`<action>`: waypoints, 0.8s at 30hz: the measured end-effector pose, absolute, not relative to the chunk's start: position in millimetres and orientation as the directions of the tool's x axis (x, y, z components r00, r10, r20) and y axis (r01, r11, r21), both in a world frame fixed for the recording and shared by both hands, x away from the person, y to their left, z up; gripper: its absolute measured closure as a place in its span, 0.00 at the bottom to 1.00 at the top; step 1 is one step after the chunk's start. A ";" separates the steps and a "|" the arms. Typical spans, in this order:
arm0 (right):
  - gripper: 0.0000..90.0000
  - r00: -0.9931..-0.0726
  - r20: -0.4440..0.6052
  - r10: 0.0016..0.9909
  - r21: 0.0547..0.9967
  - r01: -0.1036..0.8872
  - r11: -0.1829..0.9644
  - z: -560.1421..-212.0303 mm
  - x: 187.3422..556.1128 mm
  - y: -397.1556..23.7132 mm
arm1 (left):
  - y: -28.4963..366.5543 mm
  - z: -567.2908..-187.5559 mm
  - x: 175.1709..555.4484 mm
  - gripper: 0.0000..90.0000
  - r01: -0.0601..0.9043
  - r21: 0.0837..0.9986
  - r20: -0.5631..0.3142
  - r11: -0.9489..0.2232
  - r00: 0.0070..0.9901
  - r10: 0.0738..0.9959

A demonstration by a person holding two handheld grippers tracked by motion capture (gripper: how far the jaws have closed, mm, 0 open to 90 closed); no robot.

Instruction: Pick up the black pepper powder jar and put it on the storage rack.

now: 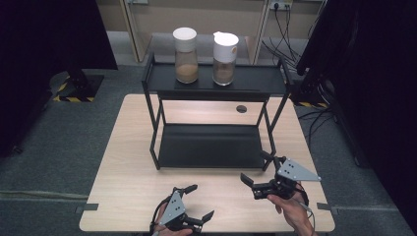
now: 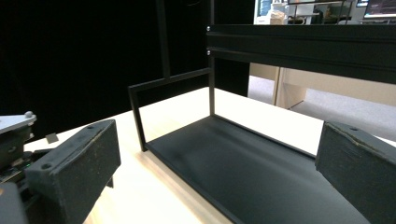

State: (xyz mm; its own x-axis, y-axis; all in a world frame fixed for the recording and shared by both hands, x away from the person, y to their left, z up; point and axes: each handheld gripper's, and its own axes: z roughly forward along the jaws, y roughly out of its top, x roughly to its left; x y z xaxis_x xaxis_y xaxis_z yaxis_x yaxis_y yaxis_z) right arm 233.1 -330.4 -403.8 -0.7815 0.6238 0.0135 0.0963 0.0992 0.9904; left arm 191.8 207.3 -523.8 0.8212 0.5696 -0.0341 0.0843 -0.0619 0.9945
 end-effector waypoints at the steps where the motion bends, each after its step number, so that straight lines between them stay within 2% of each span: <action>1: 0.01 -0.784 0.015 0.621 0.990 0.097 0.098 -405.4 232.1 -330.0 | 207.3 -523.8 191.8 0.03 0.084 0.995 -0.034 -0.062 0.821 0.570; 24: 0.01 -0.796 0.020 0.605 0.988 0.109 0.111 -438.9 213.9 -324.7 | 209.4 -523.4 192.4 0.03 0.085 0.995 -0.039 -0.053 0.817 0.576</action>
